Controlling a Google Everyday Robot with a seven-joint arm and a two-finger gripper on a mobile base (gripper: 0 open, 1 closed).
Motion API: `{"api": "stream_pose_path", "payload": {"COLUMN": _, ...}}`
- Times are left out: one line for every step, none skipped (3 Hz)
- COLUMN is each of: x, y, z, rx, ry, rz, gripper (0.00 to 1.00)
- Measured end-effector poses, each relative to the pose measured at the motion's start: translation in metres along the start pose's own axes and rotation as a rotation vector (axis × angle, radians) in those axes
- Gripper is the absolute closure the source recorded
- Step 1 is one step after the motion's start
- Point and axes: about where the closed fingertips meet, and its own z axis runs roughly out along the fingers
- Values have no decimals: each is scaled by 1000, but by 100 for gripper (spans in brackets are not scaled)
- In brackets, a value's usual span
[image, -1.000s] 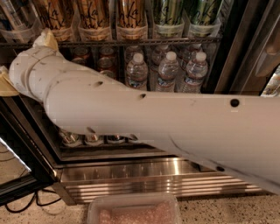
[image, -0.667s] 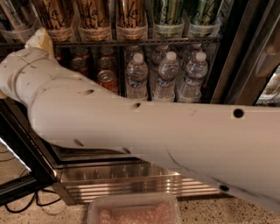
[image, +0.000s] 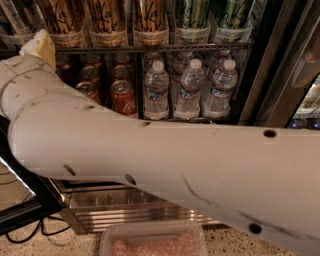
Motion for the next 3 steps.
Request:
{"api": "stream_pose_path", "payload": {"x": 0, "y": -2, "z": 3, "rx": 17, "ry": -6, "rz": -23, "gripper": 0}}
{"api": "stream_pose_path", "payload": {"x": -1, "y": -8, "z": 21, "rx": 33, "ry": -15, "rz": -62, "gripper": 4}}
{"api": "stream_pose_path", "payload": {"x": -3, "y": -12, "z": 33, "rx": 41, "ry": -20, "rz": -81, "gripper": 13}}
